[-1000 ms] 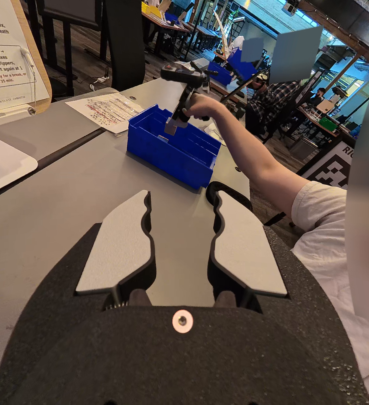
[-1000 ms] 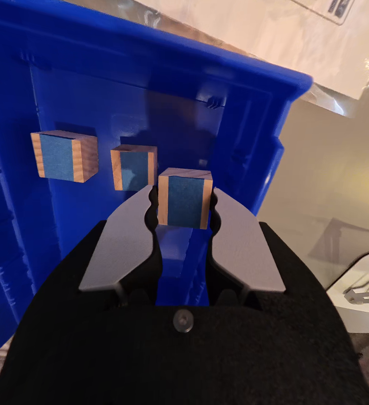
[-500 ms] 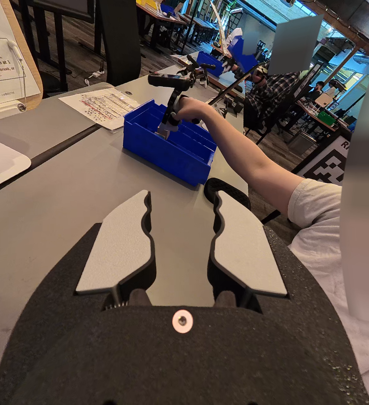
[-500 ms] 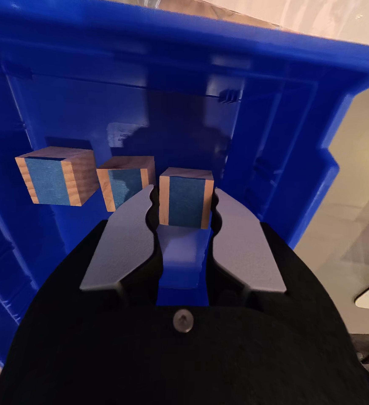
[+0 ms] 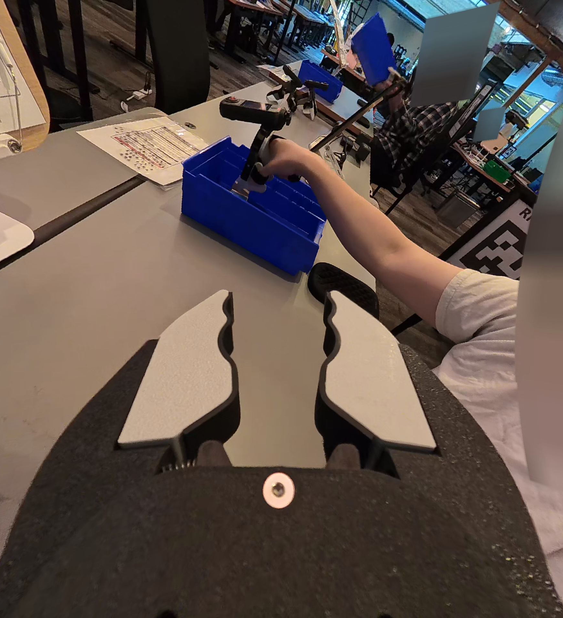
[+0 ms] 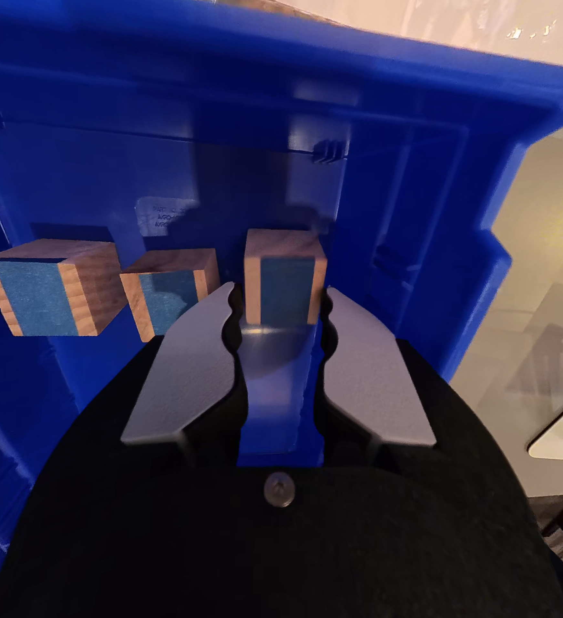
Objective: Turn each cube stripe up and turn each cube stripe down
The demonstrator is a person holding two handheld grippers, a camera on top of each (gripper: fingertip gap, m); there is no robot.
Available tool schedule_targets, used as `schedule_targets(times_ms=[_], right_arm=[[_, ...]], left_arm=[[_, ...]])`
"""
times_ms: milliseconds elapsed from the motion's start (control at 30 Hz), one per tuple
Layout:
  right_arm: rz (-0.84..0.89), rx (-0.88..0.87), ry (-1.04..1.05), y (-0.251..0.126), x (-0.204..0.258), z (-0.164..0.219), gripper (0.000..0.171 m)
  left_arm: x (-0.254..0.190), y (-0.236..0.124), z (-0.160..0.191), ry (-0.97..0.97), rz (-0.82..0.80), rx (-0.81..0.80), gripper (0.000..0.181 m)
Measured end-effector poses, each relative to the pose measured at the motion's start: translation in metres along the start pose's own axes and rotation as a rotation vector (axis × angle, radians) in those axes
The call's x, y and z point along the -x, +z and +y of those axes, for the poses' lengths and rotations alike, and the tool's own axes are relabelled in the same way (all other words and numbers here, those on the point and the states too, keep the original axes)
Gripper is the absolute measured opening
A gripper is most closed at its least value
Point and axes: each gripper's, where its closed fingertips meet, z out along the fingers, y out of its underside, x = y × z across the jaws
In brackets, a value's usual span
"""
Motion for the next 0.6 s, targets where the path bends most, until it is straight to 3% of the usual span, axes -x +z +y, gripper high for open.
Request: schedule_targets(times_ms=[233, 433, 533, 600], right_arm=[[0.020, -0.055, -0.044, -0.035, -0.002, 0.004, 0.045], [-0.221, -0.547, -0.132, -0.134, 0.061, -0.011, 0.043], [-0.427, -0.816, -0.210, -0.189, 0.110, 0.000, 0.043], [-0.508, -0.934, -0.261, -0.211, 0.131, 0.011, 0.040]], left_arm=[[0.003, -0.038, -0.015, 0.005, -0.043, -0.100, 0.051], [0.048, -0.099, -0.017, 0.021, -0.340, -0.170, 0.052], [0.084, -0.135, 0.005, 0.065, -0.579, -0.067, 0.046], [0.112, -0.158, 0.032, 0.082, -0.747, 0.085, 0.040]])
